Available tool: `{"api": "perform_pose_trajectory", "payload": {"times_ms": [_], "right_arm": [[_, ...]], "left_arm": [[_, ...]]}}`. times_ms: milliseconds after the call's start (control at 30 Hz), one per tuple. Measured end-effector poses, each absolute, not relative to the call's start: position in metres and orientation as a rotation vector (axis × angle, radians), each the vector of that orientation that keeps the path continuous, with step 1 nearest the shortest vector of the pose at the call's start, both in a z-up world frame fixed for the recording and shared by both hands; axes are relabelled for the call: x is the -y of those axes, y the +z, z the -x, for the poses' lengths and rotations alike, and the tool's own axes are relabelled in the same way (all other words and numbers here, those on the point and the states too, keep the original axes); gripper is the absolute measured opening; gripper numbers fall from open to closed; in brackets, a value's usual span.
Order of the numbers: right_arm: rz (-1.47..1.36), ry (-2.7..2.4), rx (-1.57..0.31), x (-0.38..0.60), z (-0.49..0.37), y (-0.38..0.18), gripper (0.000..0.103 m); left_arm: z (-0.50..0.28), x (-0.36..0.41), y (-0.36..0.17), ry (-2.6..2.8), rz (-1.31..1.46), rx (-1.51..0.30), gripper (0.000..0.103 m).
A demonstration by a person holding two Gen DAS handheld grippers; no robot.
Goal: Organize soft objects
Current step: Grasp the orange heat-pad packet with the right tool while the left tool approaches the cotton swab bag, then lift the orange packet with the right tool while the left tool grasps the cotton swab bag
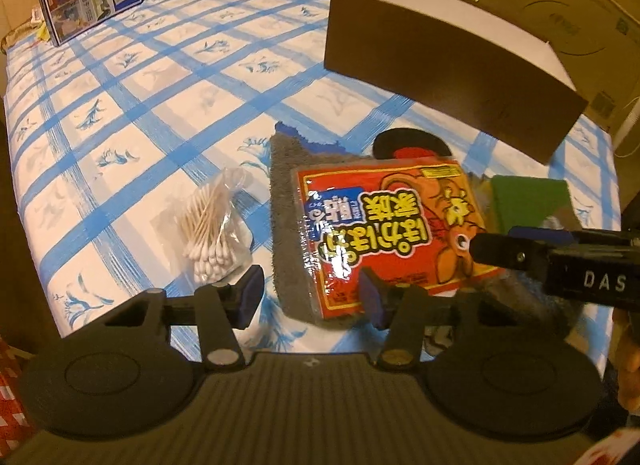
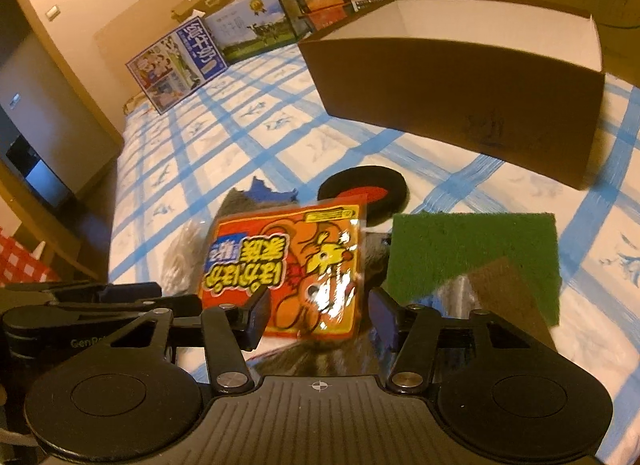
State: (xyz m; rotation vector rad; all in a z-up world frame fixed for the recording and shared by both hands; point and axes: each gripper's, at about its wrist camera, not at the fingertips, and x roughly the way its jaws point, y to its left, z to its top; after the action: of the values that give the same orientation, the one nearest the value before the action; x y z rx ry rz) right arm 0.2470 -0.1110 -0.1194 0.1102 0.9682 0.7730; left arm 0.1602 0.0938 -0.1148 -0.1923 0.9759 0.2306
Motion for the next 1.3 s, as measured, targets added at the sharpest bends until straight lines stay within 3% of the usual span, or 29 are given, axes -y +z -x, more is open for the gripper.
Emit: {"api": "perform_pose_trajectory", "payload": {"times_ms": [233, 367, 633, 1000, 1300], "right_arm": [[-0.144, 0.785, -1.022, 0.105, -0.261, -0.137, 0.054], [-0.166, 0.824, -1.009, 0.106, -0.258, -0.128, 0.047], [-0.211, 0.916, -0.937, 0.103, -0.253, -0.111, 0.043], [-0.279, 0.855, -1.07, 0.103, -0.268, -0.144, 0.033], [-0.302, 0.938, -0.983, 0.095, -0.267, -0.129, 0.032]], "left_arm": [[-0.167, -0.102, -0.132, 0.238, 0.22, -1.012, 0.048], [-0.17, -0.104, -0.135, 0.238, 0.223, -1.014, 0.048], [-0.168, -0.112, -0.139, 0.257, 0.239, -1.014, 0.045], [-0.166, -0.123, -0.144, 0.259, 0.285, -1.007, 0.048], [-0.166, -0.127, -0.147, 0.265, 0.286, -1.012, 0.048]]}}
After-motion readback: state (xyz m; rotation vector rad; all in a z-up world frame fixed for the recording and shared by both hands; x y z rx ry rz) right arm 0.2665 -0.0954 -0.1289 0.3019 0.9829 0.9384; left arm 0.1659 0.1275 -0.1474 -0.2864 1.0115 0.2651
